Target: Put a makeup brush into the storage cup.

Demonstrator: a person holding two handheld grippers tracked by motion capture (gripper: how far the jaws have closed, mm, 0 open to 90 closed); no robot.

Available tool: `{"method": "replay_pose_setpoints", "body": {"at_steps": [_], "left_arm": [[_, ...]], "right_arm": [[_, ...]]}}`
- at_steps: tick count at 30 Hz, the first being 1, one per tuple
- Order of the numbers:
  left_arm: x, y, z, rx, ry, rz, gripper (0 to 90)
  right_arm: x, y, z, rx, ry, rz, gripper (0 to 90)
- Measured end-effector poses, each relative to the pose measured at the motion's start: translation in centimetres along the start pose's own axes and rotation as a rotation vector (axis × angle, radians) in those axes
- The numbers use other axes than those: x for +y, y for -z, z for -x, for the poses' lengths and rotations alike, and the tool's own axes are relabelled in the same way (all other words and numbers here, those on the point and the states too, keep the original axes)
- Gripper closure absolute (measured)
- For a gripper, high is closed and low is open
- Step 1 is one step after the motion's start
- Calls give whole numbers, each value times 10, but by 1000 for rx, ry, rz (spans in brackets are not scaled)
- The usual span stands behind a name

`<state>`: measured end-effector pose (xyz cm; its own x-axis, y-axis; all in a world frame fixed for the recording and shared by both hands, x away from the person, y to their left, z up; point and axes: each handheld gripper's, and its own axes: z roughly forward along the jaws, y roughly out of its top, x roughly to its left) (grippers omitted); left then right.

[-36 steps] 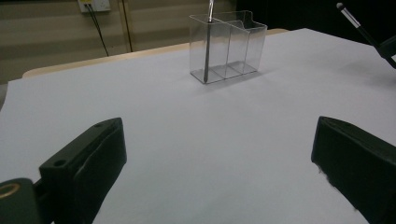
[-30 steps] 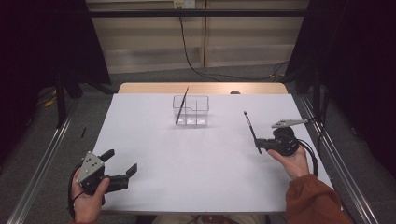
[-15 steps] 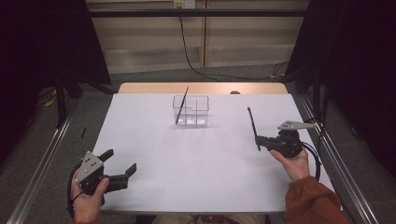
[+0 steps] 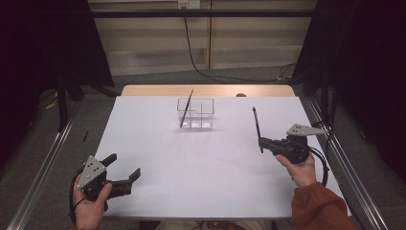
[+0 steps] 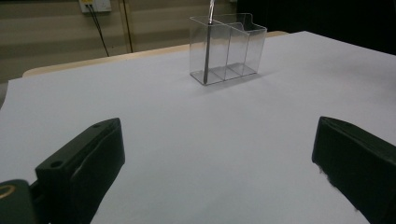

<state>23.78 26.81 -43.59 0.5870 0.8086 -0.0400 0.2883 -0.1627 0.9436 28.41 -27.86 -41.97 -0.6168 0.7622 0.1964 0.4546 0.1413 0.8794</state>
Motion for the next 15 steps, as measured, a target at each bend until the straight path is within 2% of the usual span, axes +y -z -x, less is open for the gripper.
{"method": "replay_pose_setpoints", "body": {"at_steps": [9,15], "left_arm": [[0,1,0,-1,8,1,25],[1,2,4,-3,14,-2,26]], "right_arm": [[3,1,-6,34,4,64,848],[2,-1,-10,38,21,70,848]]}}
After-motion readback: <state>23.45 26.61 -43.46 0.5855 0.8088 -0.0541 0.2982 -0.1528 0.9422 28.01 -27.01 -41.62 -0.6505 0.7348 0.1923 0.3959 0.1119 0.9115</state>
